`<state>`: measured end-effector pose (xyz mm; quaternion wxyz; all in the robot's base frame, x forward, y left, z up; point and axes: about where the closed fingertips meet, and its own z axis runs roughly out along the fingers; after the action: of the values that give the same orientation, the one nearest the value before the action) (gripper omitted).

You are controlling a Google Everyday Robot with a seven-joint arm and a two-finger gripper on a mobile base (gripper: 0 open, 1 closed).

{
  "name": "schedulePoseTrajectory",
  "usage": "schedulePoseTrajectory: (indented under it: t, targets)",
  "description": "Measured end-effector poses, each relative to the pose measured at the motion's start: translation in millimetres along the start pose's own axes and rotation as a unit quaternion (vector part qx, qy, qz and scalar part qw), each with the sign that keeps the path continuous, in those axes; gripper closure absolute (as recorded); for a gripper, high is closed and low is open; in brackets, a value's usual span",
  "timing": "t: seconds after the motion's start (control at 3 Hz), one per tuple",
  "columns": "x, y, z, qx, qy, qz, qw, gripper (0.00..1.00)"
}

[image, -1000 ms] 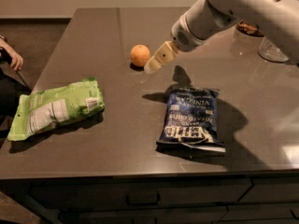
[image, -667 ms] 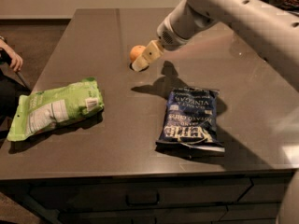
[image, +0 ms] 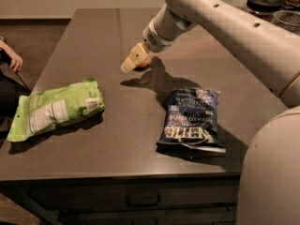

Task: Pick orange

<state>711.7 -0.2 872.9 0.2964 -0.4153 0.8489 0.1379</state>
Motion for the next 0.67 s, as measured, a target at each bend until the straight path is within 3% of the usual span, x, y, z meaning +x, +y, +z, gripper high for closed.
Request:
schedulePoseTrajectory:
  t: [0.33, 0.67]
  targets:
    - [-7.5, 1.4, 8.5, -0.006, 0.002, -0.005, 1.0000, 0.17]
    - [-12.9, 2.3, 13.7, -0.014, 0.004, -0.006, 0.9999, 0.41]
